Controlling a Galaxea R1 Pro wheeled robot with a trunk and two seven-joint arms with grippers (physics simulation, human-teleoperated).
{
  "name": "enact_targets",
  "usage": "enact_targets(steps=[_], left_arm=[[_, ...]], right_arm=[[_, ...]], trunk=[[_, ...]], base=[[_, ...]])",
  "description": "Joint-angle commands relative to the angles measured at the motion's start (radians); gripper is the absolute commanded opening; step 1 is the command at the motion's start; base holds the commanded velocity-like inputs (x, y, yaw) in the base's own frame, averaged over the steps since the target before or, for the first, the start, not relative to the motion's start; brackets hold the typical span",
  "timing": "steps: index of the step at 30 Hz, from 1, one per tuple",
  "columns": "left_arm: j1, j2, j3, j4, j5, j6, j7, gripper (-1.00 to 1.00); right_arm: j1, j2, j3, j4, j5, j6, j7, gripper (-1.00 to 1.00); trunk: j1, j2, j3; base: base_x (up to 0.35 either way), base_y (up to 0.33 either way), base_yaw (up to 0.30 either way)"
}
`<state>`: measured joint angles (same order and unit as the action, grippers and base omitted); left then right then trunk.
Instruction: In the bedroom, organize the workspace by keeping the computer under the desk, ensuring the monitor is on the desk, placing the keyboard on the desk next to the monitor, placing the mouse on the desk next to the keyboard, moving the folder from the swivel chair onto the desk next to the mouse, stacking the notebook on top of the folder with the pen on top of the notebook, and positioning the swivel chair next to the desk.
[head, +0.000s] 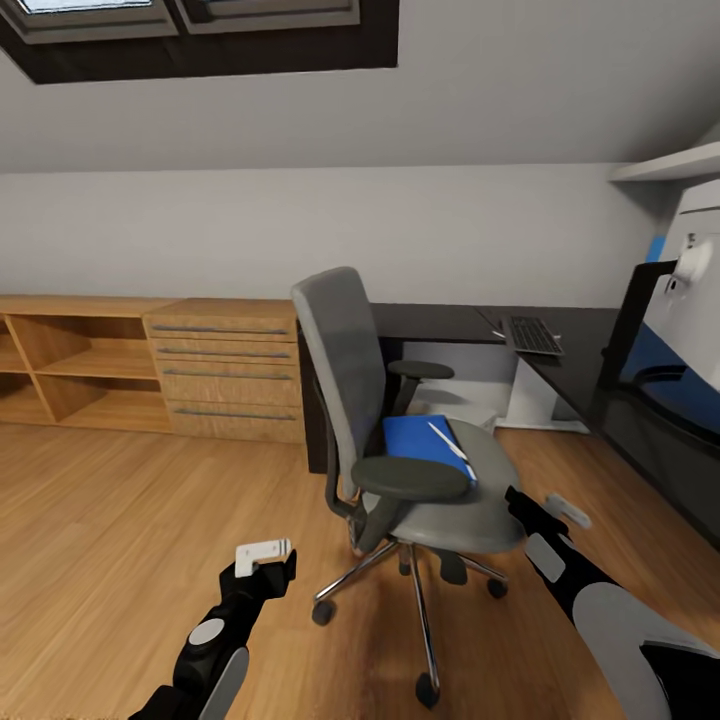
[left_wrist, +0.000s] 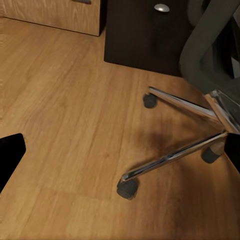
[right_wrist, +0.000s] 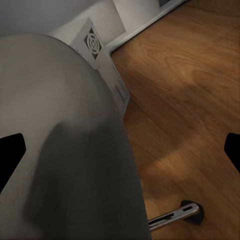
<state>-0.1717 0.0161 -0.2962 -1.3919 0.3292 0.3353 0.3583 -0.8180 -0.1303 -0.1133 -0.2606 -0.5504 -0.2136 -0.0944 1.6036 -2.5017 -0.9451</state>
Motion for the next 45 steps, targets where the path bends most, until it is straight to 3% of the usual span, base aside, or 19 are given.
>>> enact_targets(steps=[1,18,34,45], left_arm=[[-0.001,0.002,-0.003,-0.001,0.010,0.002,0.010,1.00],[-0.001,0.002,-0.001,0.010,0.010,0.002,0.010,1.00],[-0.001,0.002,-0.001,0.025,0.010,0.002,0.011,1.00],[-0.001,0.004,0.000,0.025,0.010,0.001,0.013,1.00]], right_arm=[[0.000,0.001,0.007,0.049,-0.016,-0.003,-0.001,1.00],[0.000,0.000,0.008,0.049,-0.016,-0.003,-0.001,1.00],[0.000,-0.002,0.007,0.049,-0.016,-0.003,-0.001,1.00],[0.000,0.000,0.009,0.049,-0.016,-0.004,0.001,1.00]], trunk=[[0.000,0.000,-0.001],[0.000,0.000,-0.001],[0.000,0.000,-0.001],[-0.007,0.009,0.033]], base=[[0.000,0.000,0.163],[0.000,0.000,0.188],[0.000,0.000,-0.099],[0.000,0.000,-0.006]])
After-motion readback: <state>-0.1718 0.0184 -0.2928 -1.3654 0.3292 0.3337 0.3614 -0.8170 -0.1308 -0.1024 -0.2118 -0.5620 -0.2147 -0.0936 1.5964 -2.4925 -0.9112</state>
